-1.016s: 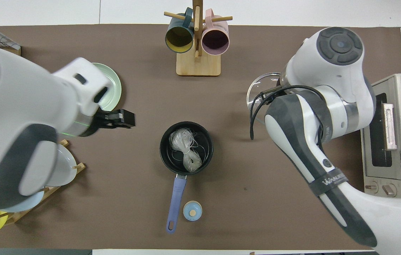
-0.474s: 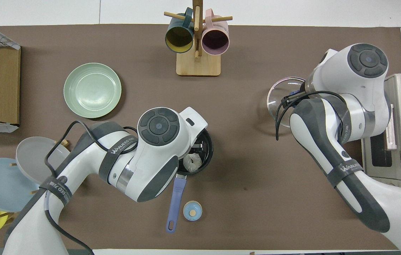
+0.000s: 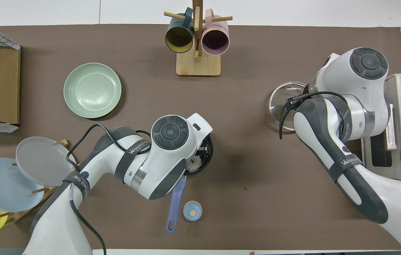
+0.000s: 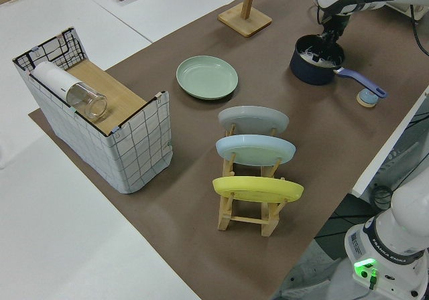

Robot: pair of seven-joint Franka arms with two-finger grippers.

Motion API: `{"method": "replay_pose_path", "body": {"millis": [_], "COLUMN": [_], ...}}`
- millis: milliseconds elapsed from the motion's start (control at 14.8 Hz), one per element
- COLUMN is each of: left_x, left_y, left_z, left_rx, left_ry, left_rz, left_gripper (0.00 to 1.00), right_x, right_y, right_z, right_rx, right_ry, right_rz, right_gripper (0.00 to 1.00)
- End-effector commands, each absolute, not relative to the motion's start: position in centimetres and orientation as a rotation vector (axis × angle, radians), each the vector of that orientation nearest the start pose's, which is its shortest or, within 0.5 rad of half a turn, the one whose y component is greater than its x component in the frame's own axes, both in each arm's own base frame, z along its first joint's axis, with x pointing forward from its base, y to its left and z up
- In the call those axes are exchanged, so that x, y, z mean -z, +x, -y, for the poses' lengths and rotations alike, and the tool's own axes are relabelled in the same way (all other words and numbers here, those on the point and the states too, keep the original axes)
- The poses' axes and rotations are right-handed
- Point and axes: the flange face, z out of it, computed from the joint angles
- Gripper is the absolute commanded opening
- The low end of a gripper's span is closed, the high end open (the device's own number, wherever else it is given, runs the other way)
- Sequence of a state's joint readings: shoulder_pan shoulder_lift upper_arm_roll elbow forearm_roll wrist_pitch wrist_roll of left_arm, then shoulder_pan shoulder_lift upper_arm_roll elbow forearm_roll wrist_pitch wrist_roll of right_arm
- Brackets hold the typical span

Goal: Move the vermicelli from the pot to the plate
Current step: 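Lower the left gripper into the saucepan and grasp the vermicelli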

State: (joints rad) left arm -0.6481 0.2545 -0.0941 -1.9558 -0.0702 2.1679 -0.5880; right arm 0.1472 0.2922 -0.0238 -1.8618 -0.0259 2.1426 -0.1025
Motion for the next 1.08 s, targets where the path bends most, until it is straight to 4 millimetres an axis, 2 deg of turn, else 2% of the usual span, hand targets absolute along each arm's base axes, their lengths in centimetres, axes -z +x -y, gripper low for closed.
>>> {"method": "replay_pose_path", "body": {"millis": [0, 135, 203, 271, 339, 406, 542, 609, 677, 1016], "left_x": [-32.5, -32.5, -32.4, -32.5, -32.5, -32.7, -33.1, -34.2, -35.7, -45.8], "left_y": [44.1, 44.1, 44.1, 44.2, 44.3, 44.7, 45.0, 45.4, 46.0, 47.5], "left_z": [41.2, 41.2, 41.1, 41.1, 41.1, 40.9, 40.7, 40.4, 39.9, 37.1], "left_rx": [-0.12, -0.104, -0.101, -0.098, -0.097, -0.094, -0.089, -0.081, -0.086, -0.136], "left_ry": [-3.176, -3.168, -3.163, -3.162, -3.162, -3.163, -3.165, -3.166, -3.164, -3.174], "left_rz": [-0.19, -0.209, -0.215, -0.219, -0.224, -0.216, -0.209, -0.207, -0.198, -0.125], "left_gripper": [1.0, 1.0, 0.83, 0.39, 0.04, 0.0, 0.0, 0.0, 0.0, 0.0], "right_x": [-35.5, -35.1, -35.5, -35.9, -36.1, -36.5, -37.7, -38.4, -39.2, -45.2], "right_y": [61.8, 61.8, 62.1, 62.2, 62.2, 62.1, 62.1, 61.9, 61.7, 60.5], "right_z": [-7.4, -7.3, -7.2, -7.4, -7.6, -7.9, -7.8, -7.9, -7.9, -7.6], "right_rx": [-0.007, -0.015, -0.017, -0.012, -0.012, -0.005, 0.019, 0.022, 0.01, -0.041], "right_ry": [-3.133, -3.134, -3.135, -3.134, -3.134, -3.133, -3.133, -3.132, -3.132, -3.112], "right_rz": [0.389, 0.381, 0.38, 0.379, 0.386, 0.39, 0.388, 0.392, 0.392, 0.355], "right_gripper": [0.72, 0.75, 0.79, 0.81, 0.85, 0.91, 1.0, 1.0, 1.0, 1.0]}}
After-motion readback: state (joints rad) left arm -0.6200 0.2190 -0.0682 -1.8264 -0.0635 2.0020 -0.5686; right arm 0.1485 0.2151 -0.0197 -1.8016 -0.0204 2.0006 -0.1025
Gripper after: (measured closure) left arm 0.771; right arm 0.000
